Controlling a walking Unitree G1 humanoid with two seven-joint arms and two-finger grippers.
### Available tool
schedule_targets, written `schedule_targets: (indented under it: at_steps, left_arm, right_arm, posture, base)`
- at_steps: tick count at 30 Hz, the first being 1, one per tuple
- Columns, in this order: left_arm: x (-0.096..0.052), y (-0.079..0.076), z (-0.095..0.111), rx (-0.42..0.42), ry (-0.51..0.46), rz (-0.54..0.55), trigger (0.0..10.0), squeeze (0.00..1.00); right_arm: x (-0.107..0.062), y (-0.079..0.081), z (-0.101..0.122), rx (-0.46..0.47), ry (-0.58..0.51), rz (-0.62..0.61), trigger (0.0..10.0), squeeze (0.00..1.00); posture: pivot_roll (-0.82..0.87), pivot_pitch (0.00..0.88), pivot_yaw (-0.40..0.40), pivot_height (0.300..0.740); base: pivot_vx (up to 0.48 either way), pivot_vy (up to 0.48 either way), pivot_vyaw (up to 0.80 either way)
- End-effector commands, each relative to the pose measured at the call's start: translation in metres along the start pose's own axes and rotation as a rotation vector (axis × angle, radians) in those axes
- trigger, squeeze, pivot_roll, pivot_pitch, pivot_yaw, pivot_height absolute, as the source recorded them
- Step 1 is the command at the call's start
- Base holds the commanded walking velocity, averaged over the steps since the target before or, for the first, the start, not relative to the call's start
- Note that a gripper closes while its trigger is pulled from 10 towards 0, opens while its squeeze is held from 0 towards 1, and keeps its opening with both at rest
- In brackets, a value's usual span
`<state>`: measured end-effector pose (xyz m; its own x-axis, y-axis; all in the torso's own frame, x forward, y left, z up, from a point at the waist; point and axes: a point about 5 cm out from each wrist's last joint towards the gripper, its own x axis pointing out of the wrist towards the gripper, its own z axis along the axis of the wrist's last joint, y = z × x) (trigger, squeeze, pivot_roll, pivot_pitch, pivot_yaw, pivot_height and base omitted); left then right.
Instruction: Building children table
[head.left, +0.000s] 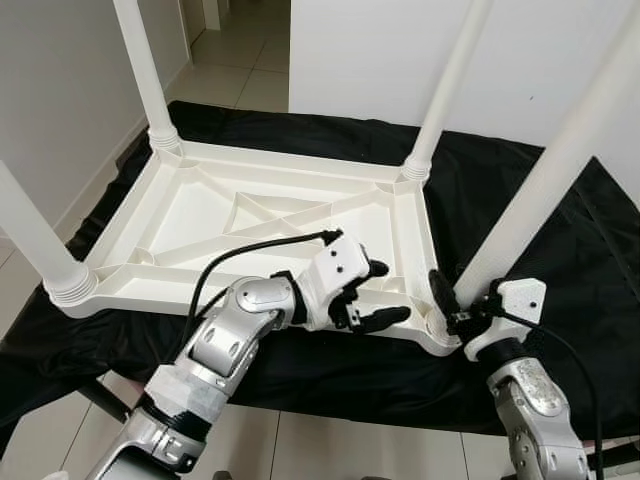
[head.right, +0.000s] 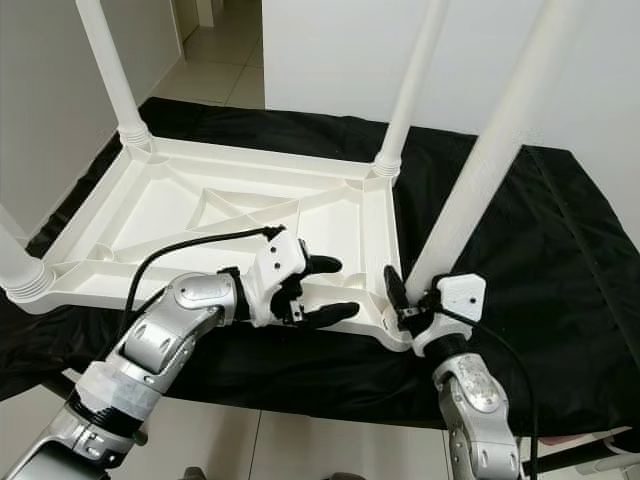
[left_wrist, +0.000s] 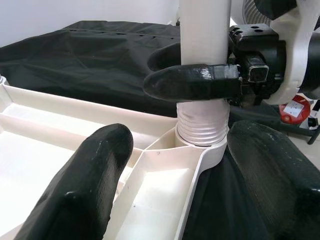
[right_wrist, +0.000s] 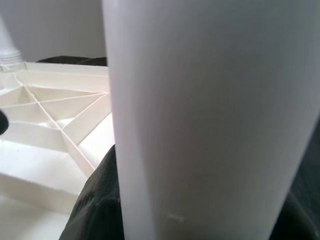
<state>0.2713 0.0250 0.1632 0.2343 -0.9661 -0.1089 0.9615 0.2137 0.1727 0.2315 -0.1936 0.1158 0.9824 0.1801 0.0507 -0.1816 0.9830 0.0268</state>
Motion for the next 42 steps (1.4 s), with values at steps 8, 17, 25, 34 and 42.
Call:
schedule_targets:
  at_steps: [8,17,25,34,42]
  left_arm:
    - [0.002,-0.001,0.002,0.017,-0.004,0.013,10.0,0.00]
    - [0.001,-0.002,0.002,0.017,-0.004,0.006,10.0,0.00]
    - [0.002,-0.003,0.002,0.015,-0.007,0.001,10.0,0.00]
    - [0.002,-0.003,0.002,0.017,-0.009,0.001,10.0,0.00]
    - [0.001,-0.003,0.003,0.017,-0.010,0.006,10.0,0.00]
  right_arm:
    - [-0.018,-0.003,-0.056,0.112,0.263,-0.153,10.0,0.00]
    - [-0.028,0.011,-0.060,0.025,0.232,-0.111,10.0,0.00]
    - [-0.032,0.014,-0.058,-0.056,0.216,-0.079,10.0,0.00]
    - [-0.032,0.010,-0.059,-0.037,0.229,-0.089,10.0,0.00]
    - [-0.022,0.008,-0.055,0.026,0.212,-0.137,10.0,0.00]
  posture:
    - [0.01,0.000,-0.017,0.740]
    - [0.01,0.000,-0.017,0.740]
    - [0.00,0.000,-0.014,0.740]
    - [0.00,0.000,-0.015,0.740]
    - [0.01,0.005,-0.018,0.740]
  base:
    - [0.000,0.000,0.00]
    - [0.000,0.000,0.00]
    - [0.000,0.000,0.00]
    - [0.000,0.000,0.00]
    - [0.000,0.000,0.00]
